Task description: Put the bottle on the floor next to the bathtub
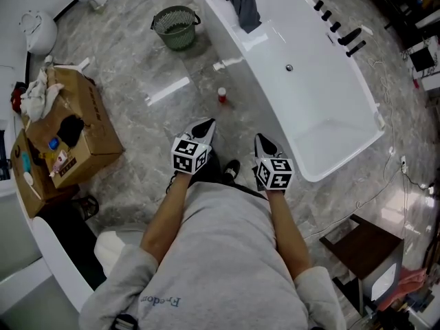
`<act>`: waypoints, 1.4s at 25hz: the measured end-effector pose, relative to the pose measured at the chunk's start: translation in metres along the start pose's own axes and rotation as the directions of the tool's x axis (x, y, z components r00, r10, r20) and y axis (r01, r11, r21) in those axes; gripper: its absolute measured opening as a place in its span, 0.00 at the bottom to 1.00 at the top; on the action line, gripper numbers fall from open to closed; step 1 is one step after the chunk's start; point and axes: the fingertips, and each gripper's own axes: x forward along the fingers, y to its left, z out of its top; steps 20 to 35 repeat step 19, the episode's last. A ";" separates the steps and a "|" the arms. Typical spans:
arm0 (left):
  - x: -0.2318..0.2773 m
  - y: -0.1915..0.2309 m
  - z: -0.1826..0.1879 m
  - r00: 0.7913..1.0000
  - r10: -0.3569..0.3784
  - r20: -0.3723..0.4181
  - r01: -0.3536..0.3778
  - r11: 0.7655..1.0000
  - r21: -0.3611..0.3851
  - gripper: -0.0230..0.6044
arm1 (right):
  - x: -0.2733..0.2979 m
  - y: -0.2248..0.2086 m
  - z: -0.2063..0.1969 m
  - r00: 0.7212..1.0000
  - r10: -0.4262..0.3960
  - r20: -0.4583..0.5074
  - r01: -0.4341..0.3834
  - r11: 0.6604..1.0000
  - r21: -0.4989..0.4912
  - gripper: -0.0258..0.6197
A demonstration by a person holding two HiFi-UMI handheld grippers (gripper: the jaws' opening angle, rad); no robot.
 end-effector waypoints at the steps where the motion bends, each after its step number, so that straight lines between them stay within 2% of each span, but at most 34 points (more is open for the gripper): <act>1: 0.000 0.000 0.000 1.000 -0.001 0.000 0.001 1.000 0.000 0.13 | 0.000 0.001 0.000 1.000 0.001 0.000 -0.001 1.000 0.000 0.04; 35: -0.002 0.006 -0.001 1.000 0.009 -0.004 -0.009 1.000 -0.003 0.13 | 0.006 0.006 0.003 1.000 0.024 0.002 -0.024 1.000 0.005 0.04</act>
